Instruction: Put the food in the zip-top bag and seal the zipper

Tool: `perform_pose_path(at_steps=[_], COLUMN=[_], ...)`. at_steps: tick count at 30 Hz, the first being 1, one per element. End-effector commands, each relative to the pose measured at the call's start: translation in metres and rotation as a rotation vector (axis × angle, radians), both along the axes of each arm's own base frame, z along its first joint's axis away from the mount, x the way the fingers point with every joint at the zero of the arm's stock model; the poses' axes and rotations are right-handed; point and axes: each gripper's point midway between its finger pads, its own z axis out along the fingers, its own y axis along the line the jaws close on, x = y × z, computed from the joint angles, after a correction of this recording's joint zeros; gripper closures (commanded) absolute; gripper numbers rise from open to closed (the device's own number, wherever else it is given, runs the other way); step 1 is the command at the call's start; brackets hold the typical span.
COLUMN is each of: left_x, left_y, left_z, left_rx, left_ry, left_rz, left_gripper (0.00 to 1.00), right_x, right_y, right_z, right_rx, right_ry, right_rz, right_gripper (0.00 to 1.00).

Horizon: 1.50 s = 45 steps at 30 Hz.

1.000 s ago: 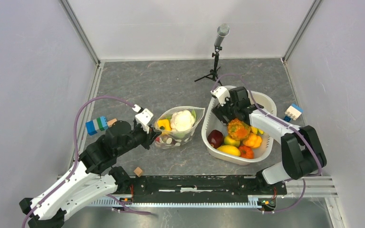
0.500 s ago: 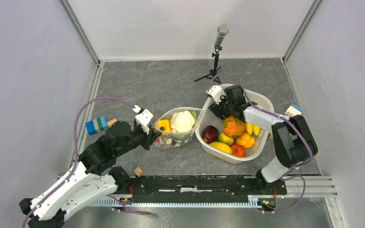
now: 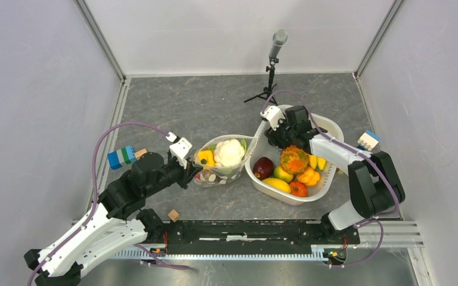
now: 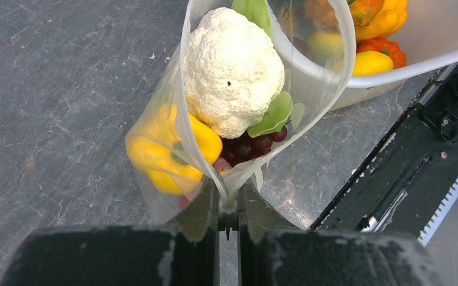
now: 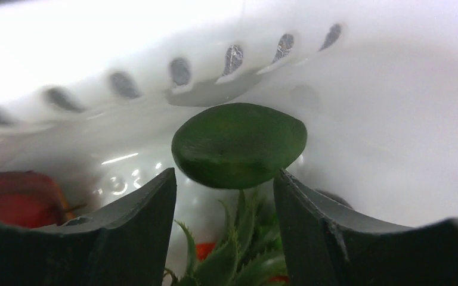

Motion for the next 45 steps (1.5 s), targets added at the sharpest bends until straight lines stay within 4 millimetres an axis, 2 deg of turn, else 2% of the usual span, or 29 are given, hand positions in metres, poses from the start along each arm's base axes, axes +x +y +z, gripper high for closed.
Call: perform_pose_path(at_steps=[1, 4, 6, 8, 10, 11, 14, 18, 26, 30, 32, 34, 35, 37, 40, 41, 42, 45], left_x=[0.002, 0.002, 0.003, 0.003, 0.003, 0.003, 0.003, 0.003, 0.003, 0.004, 0.004, 0.004, 0.004, 0.004, 0.004, 0.004, 0.004, 0.004], left_y=[-0.002, -0.002, -0.002, -0.002, -0.003, -0.003, -0.003, 0.000, 0.000, -0.001, -0.001, -0.001, -0.001, -0.001, -0.001, -0.001, -0.002, -0.002], left_z=[0.013, 0.013, 0.012, 0.011, 0.012, 0.011, 0.010, 0.007, 0.007, 0.005, 0.004, 0.004, 0.004, 0.004, 0.003, 0.003, 0.003, 0.003], left_rx=[-0.026, -0.029, -0.030, -0.030, -0.034, -0.033, -0.032, -0.031, -0.030, -0.022, -0.019, -0.019, -0.019, -0.020, -0.016, -0.016, -0.016, -0.013], left_ry=[-0.051, -0.054, -0.056, -0.057, -0.059, -0.058, -0.059, -0.061, -0.065, -0.057, -0.056, -0.055, -0.055, -0.055, -0.051, -0.052, -0.051, -0.050], left_rz=[-0.016, -0.014, -0.011, -0.009, -0.011, -0.014, -0.014, -0.005, -0.007, -0.008, -0.006, -0.008, -0.007, -0.007, -0.007, -0.008, -0.008, -0.008], left_gripper=[0.98, 0.98, 0.98, 0.98, 0.98, 0.98, 0.98, 0.98, 0.98, 0.98, 0.98, 0.98, 0.98, 0.98, 0.98, 0.98, 0.98, 0.98], right_x=[-0.004, -0.012, -0.017, -0.021, -0.020, -0.015, -0.006, -0.006, 0.005, 0.009, 0.008, 0.008, 0.010, 0.011, 0.013, 0.013, 0.012, 0.010], right_y=[0.009, 0.018, 0.020, 0.020, 0.016, 0.010, -0.001, 0.001, 0.002, 0.002, 0.003, 0.001, 0.000, -0.004, -0.006, -0.005, -0.004, 0.006], right_z=[0.056, 0.083, 0.092, 0.092, 0.085, 0.078, 0.057, 0.031, -0.007, -0.024, -0.030, -0.028, -0.024, -0.016, -0.002, 0.003, 0.009, 0.030], right_rx=[0.098, 0.173, 0.207, 0.220, 0.200, 0.167, 0.095, 0.080, 0.101, 0.101, 0.098, 0.098, 0.097, 0.079, 0.064, 0.067, 0.075, 0.133], right_ry=[-0.081, -0.120, -0.127, -0.137, -0.123, -0.113, -0.074, 0.000, 0.033, 0.047, 0.064, 0.065, 0.058, 0.053, 0.032, 0.033, 0.031, 0.006], right_rz=[0.029, 0.059, 0.050, 0.055, 0.039, 0.001, -0.054, -0.020, -0.066, -0.090, -0.090, -0.099, -0.109, -0.124, -0.119, -0.112, -0.105, -0.068], right_gripper=[0.59, 0.59, 0.60, 0.58, 0.46, 0.37, 0.18, 0.08, 0.02, 0.02, 0.10, 0.25, 0.31, 0.36, 0.37, 0.48, 0.53, 0.57])
